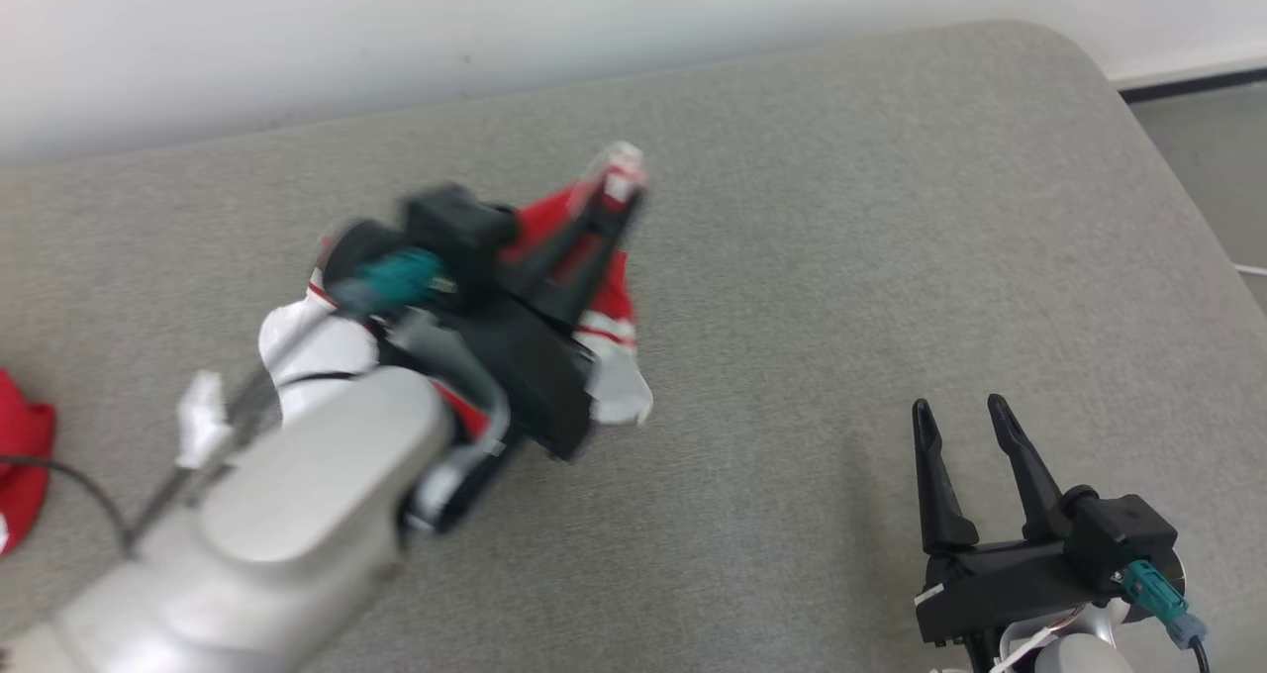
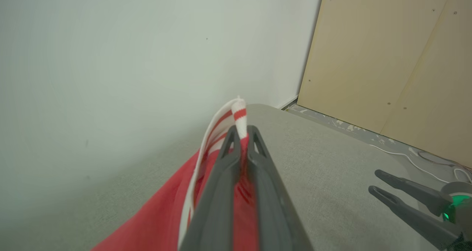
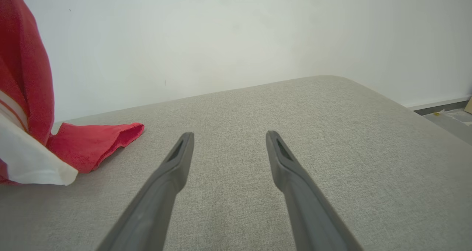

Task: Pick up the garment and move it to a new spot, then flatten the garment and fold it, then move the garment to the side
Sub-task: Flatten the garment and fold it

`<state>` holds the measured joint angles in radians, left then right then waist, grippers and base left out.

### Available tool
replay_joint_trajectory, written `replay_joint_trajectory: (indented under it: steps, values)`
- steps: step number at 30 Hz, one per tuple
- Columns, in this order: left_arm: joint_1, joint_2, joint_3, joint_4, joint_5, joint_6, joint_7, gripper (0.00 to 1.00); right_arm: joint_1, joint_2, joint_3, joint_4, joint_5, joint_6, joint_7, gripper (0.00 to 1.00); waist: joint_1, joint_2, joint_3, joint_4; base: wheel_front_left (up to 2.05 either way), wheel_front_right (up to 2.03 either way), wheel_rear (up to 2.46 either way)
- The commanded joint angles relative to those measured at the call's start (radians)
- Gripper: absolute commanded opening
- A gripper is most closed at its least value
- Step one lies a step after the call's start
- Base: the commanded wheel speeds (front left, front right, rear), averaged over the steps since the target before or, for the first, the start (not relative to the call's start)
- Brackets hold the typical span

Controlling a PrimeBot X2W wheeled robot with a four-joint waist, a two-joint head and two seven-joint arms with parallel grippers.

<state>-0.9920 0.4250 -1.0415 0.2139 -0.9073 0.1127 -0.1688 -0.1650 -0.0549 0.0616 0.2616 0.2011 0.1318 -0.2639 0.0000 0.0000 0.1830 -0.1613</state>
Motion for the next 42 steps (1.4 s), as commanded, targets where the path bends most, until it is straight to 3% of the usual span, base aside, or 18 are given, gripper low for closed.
replay_joint_trajectory:
  steps: [1, 10, 16, 17, 18, 19, 23, 29, 37, 42]
  values:
    - [0.015, -0.034, -0.018, 0.031, 0.015, -0.011, -0.011, 0.0, -0.012, -0.001, -0.004, -0.001, 0.006, -0.002, -0.001, 1.0, 0.0, 0.0, 0.028, -0.036, 0.0, 0.0, 0.0]
    - [0.053, -0.286, -0.138, 0.241, 0.048, -0.088, -0.059, 0.0, -0.024, 0.002, -0.021, -0.004, 0.006, -0.002, -0.001, 1.0, 0.0, 0.0, 0.065, -0.078, 0.0, 0.0, 0.0]
    - [0.071, -0.353, -0.171, 0.32, 0.067, -0.125, -0.081, 0.0, -0.029, 0.003, -0.026, -0.003, 0.001, -0.002, -0.001, 1.0, 0.0, 0.0, 0.07, -0.083, 0.0, 0.0, 0.0]
    - [0.071, -0.361, -0.176, 0.331, 0.074, -0.13, -0.083, 0.16, -0.029, 0.003, -0.027, -0.002, -0.001, -0.002, -0.001, 1.0, 0.0, 0.0, 0.069, -0.082, 0.0, 0.0, 0.0]
    - [0.072, -0.366, -0.178, 0.342, 0.077, -0.13, -0.087, 0.5, -0.031, 0.003, -0.027, -0.001, -0.002, -0.002, -0.001, 1.0, 0.0, 0.0, 0.067, -0.081, 0.0, 0.0, 0.0]
    - [0.071, -0.369, -0.177, 0.349, 0.084, -0.13, -0.09, 1.0, -0.031, 0.003, -0.028, 0.001, -0.004, -0.002, -0.001, 1.0, 0.0, 0.0, 0.063, -0.079, 0.0, 0.0, 0.0]
    - [0.064, -0.373, -0.136, 0.35, 0.096, -0.127, -0.097, 1.0, -0.024, 0.003, -0.036, 0.003, -0.011, -0.002, -0.001, 1.0, 0.0, 0.0, 0.04, -0.058, 0.0, 0.0, 0.0]
    - [0.103, -0.365, 0.037, 0.257, 0.188, -0.103, -0.096, 1.0, -0.001, -0.001, -0.039, -0.001, -0.021, -0.002, -0.001, 1.0, 0.0, 0.0, -0.006, -0.008, 0.0, 0.0, 0.0]
    - [0.264, -0.224, 0.336, 0.106, 0.364, -0.033, -0.096, 1.0, 0.032, -0.022, -0.036, -0.006, -0.026, -0.002, -0.001, 1.0, 0.0, 0.0, -0.067, 0.064, 0.0, 0.0, 0.0]
    - [0.397, -0.137, 0.501, 0.025, 0.422, -0.017, -0.096, 1.0, 0.05, -0.033, -0.027, -0.009, -0.026, -0.002, -0.001, 1.0, 0.0, 0.0, -0.098, 0.108, 0.0, 0.0, 0.0]
